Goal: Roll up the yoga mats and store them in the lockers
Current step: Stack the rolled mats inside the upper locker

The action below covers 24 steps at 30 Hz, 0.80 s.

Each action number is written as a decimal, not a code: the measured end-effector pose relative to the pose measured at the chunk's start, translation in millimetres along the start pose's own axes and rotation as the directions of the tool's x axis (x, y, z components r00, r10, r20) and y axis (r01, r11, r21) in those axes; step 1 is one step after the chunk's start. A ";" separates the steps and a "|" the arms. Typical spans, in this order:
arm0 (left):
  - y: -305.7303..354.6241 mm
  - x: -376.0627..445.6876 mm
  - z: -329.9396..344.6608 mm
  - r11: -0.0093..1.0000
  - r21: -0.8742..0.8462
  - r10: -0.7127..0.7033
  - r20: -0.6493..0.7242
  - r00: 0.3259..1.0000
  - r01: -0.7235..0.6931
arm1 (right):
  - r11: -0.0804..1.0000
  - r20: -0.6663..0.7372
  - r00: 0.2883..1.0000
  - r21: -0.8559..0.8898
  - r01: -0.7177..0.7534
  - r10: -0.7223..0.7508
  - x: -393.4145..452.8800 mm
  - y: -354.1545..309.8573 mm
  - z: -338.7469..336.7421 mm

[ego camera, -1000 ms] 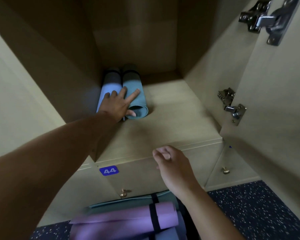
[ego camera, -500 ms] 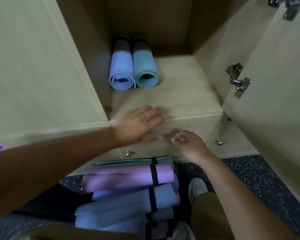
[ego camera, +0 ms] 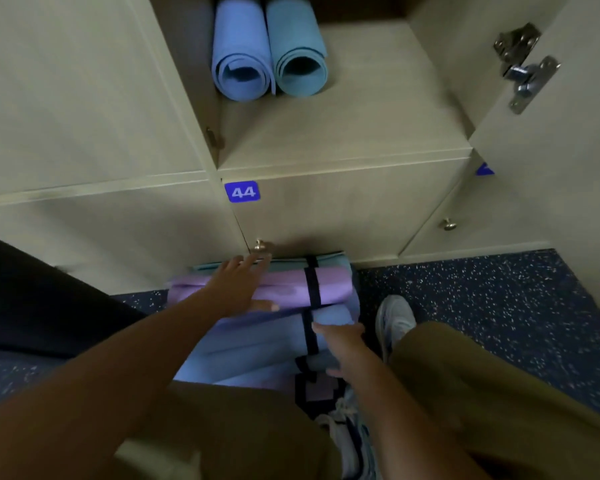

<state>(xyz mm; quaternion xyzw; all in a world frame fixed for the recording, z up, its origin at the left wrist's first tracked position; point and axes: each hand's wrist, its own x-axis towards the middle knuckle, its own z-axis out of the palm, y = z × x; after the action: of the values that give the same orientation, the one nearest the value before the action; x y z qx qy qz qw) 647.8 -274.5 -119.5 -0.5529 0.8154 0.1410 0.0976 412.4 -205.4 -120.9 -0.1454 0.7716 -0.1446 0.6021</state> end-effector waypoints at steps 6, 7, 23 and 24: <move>-6.3 8.0 11.9 0.988 0.030 -0.153 0.183 0.971 0.150 | 0.956 0.282 0.959 0.267 -0.118 0.039 22.6 42.5 18.9; -7.4 7.3 18.3 0.985 0.042 -0.171 0.186 0.968 0.166 | 0.945 0.307 0.951 0.300 -0.129 0.032 24.5 46.3 20.9; -4.6 -12.5 20.1 0.893 -0.283 -0.271 0.283 0.920 0.350 | 0.848 0.314 0.949 0.497 -0.185 0.024 35.7 59.4 43.4; -6.9 -13.7 21.6 0.904 -0.252 -0.269 0.295 0.917 0.346 | 0.841 0.305 0.952 0.512 -0.178 0.016 36.0 59.7 44.4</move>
<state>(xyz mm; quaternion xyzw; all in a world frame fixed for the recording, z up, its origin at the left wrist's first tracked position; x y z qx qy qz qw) 659.4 -257.6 -136.4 -0.6611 0.6673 0.3145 0.1372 444.1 -167.2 -187.0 0.0478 0.6111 -0.2993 0.7313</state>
